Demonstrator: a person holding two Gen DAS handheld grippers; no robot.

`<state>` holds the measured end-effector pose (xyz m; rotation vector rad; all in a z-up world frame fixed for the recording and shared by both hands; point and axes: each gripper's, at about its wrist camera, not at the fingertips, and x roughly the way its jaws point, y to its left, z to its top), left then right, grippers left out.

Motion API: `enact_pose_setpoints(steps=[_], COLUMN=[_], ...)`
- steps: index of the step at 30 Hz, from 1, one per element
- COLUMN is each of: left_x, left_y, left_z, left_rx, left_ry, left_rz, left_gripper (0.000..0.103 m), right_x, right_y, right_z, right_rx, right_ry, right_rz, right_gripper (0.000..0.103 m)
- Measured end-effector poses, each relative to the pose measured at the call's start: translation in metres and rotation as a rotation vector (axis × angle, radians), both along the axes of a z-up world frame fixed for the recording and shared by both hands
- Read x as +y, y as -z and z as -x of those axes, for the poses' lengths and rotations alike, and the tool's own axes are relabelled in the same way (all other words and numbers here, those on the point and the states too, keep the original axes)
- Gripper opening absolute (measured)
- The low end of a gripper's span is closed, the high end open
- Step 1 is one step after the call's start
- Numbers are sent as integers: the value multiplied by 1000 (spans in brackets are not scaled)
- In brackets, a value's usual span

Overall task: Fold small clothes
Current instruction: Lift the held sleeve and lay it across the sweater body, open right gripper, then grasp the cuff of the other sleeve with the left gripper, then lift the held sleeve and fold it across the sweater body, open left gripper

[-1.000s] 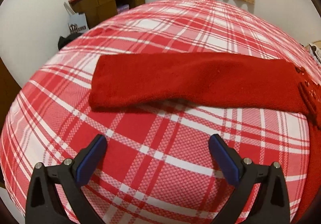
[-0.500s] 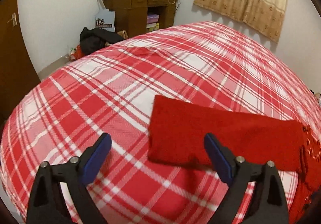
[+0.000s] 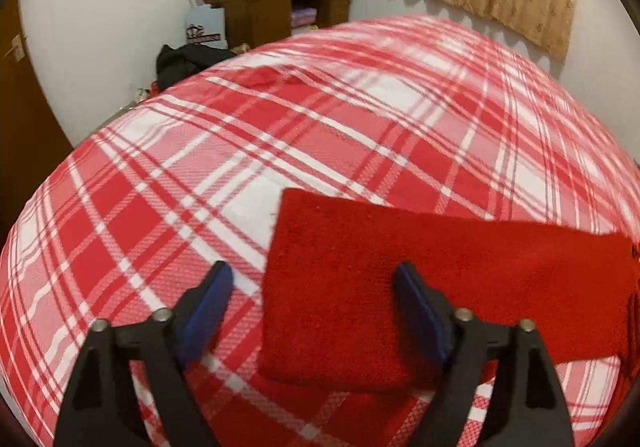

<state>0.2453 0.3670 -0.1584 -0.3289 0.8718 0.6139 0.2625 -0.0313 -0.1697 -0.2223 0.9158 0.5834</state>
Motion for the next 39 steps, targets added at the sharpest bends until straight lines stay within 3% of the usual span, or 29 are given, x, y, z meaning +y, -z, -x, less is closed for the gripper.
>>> enact_pose_setpoints(steps=[4, 6, 8, 14, 20, 30, 39], left_x=[-2, -5, -9, -18, -23, -27, -39], left_y=[-2, -2, -4, -4, -6, -42, -82], left_z=[0, 0, -1, -5, -8, -6, -10], left_rx=[-14, -20, -24, -23, -42, -107, -181], left_ry=[27, 45, 68, 111, 181, 231, 275], left_rz=[-5, -11, -25, -56, -25, 2, 81], left_gripper=[87, 81, 68, 46, 16, 11, 11], right_x=[2, 4, 5, 5, 8, 8, 1], right_y=[3, 3, 5, 6, 8, 11, 4], right_z=[2, 3, 2, 4, 6, 8, 12], right_rx=[4, 6, 7, -2, -14, -27, -6], right_ry=[-4, -6, -6, -3, -3, 1, 6], right_rz=[-6, -7, -3, -2, 2, -7, -35], right_gripper=[67, 67, 67, 69, 73, 76, 76])
